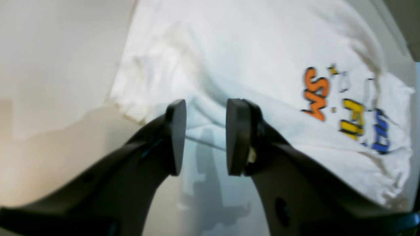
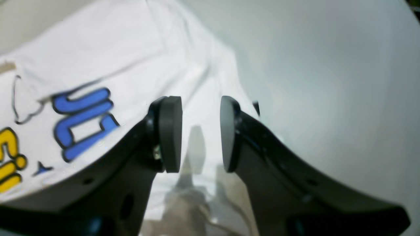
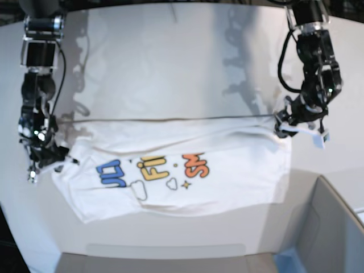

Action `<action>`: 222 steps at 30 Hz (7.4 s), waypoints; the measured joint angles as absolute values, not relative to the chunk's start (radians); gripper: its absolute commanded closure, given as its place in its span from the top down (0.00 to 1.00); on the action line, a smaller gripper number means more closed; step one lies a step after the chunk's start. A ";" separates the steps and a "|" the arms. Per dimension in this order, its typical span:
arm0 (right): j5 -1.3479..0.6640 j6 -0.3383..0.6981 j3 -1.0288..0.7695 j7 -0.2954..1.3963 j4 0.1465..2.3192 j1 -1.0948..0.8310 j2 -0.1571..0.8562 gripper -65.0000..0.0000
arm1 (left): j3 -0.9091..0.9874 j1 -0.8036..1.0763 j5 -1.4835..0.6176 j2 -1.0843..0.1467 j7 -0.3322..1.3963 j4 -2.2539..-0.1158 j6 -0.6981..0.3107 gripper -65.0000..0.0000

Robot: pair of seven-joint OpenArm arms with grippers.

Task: Layout the t-shirt on the table in an organized manner, then fold the t-shirt properly
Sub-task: 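Pinch the folded edge with both grippers and adjust the fold, then hold the folded edge with both grippers and tension it straight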

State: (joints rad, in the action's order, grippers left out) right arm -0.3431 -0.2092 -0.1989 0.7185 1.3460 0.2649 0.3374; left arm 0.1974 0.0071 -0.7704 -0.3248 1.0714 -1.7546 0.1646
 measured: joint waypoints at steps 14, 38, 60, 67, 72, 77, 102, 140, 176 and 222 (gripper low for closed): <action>-0.360 -0.198 -0.186 0.717 1.402 0.204 0.218 0.31 | 0.093 -0.003 -0.775 -0.333 1.039 -1.622 0.161 0.35; -0.352 -0.201 -0.188 0.717 1.399 0.200 0.229 0.31 | 0.089 -0.028 -0.780 -0.400 1.121 -1.623 0.326 0.35; -0.351 -0.201 -0.187 0.717 1.399 0.199 0.229 0.31 | 0.089 -0.072 -0.779 -0.374 1.077 -1.544 0.326 0.19; -0.351 -0.201 -0.187 0.717 1.399 0.199 0.229 0.31 | 0.094 -0.078 -0.781 -0.374 1.048 -1.544 0.329 0.02; -0.344 -0.201 -0.187 0.717 1.399 0.199 0.229 0.31 | 0.094 -0.078 -0.780 -0.374 1.042 -1.545 0.330 0.02; -0.344 -0.201 -0.190 0.715 1.399 0.199 0.229 0.31 | 0.096 -0.104 -0.779 -0.371 1.043 -1.545 0.333 0.02; -0.344 -0.201 -0.194 0.717 1.398 0.197 0.229 0.31 | 0.091 -0.323 -0.786 -0.374 0.846 -1.307 0.331 0.02; -0.754 -0.201 -0.543 0.883 1.733 -0.127 0.291 0.31 | 0.097 -0.073 -0.783 -0.385 0.856 -1.571 0.341 0.38; -0.632 -0.103 -0.488 0.867 1.297 0.102 0.296 0.31 | 0.219 -0.065 -0.786 -0.401 0.850 -1.557 0.329 0.47; -0.631 -0.100 -0.492 0.860 1.302 0.094 0.296 0.31 | -0.067 -0.141 -0.766 -0.459 0.768 -1.340 0.194 0.43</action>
State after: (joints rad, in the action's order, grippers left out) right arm -0.6312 -0.1001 -0.4915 0.8600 1.3018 0.0944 0.2962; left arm -0.0666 -0.1410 -0.7662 -0.4595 0.7681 -1.3396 0.1944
